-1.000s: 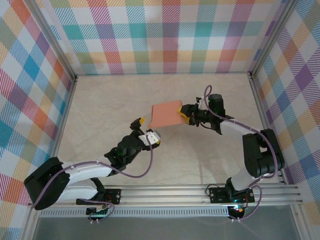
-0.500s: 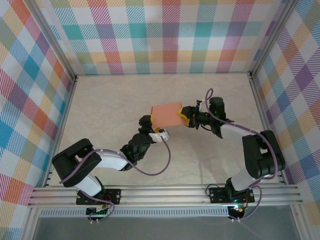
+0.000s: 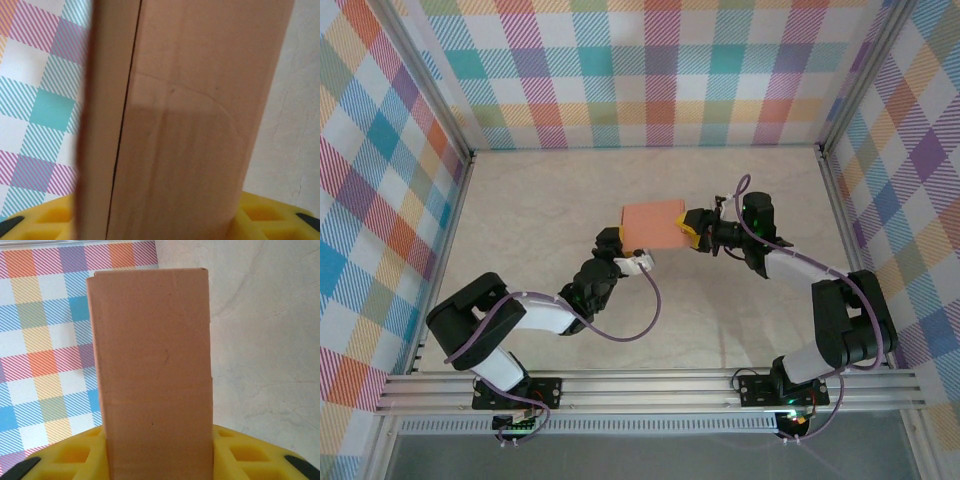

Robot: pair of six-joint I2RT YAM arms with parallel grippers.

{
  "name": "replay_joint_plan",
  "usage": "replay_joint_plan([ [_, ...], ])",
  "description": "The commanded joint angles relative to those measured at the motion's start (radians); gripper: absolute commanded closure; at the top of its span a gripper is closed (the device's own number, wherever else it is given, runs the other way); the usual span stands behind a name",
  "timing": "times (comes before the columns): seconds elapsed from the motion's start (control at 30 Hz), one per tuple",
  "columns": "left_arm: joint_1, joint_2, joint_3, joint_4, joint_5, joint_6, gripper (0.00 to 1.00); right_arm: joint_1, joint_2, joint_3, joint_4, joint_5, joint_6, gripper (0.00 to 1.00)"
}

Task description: Fold the paper box

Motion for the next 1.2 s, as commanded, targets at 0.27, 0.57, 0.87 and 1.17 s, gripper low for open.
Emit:
replay_joint_plan([
  [0.27, 0.003, -0.048, 0.019, -0.038, 0.011, -0.035, 0.69, 0.012, -0.018, -0.007, 0.024, -0.022, 0.003, 0.60],
  [0.57, 0.005, -0.133, 0.044, -0.300, 0.075, -0.136, 0.72, 0.006, -0.031, 0.020, -0.051, 0.006, -0.042, 0.28],
  [0.87, 0.011, -0.200, 0.172, -0.826, 0.220, -0.373, 0.72, -0.075, -0.191, 0.077, -0.507, 0.216, -0.400, 0.08],
  [1.17, 0.014, -0.228, 0.307, -1.247, 0.396, -0.580, 0.72, -0.082, -0.370, 0.177, -0.877, 0.413, -0.959, 0.12],
])
